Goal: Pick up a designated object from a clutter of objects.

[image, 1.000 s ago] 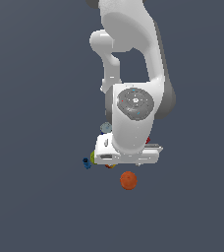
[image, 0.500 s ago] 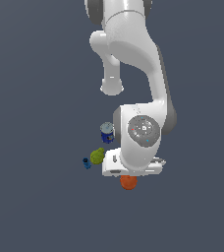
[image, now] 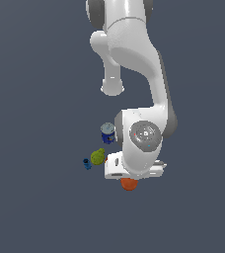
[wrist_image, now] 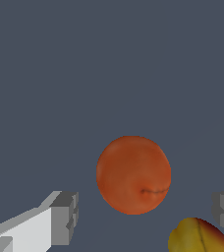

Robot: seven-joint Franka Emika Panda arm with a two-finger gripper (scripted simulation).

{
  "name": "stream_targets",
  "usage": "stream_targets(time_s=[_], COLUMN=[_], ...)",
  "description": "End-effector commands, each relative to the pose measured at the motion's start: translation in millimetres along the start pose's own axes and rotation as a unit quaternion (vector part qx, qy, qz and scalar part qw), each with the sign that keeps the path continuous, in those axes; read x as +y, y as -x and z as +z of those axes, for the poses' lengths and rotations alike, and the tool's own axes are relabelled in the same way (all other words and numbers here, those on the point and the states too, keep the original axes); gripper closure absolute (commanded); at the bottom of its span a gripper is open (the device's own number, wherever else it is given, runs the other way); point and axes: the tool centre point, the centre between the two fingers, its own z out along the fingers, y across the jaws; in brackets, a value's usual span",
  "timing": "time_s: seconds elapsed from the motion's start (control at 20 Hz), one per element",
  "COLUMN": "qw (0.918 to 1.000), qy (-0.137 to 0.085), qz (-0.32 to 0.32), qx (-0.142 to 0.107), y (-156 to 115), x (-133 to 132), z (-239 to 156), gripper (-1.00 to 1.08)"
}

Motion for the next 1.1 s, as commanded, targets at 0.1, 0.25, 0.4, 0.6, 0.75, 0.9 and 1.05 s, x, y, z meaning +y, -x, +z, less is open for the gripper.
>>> stream_targets(time_s=[0.1, 0.25, 0.4, 0.6, 0.75, 0.9, 1.05], qw=[1.0, 1.0, 1.0, 1.0, 1.0, 1.0, 1.0], qy=[0.0, 0.0, 0.0, 0.0, 0.0, 0.0, 0.0], qz=[0.0, 0.0, 0.0, 0.0, 0.0, 0.0, 0.0], qx=[0.0, 0.0, 0.0, 0.0, 0.0, 0.0, 0.0], y=[0.6, 1.0, 1.0, -0.3, -0.4, -0.4, -0.4], x=[0.0, -0.1, -0.1, -0.3, -0.3, -0.3, -0.3], z=[16.8, 34.6, 45.6, 47.9, 47.7, 47.7, 47.7], gripper=[-0.92, -0.92, -0.92, -0.92, 1.08, 1.08, 1.08])
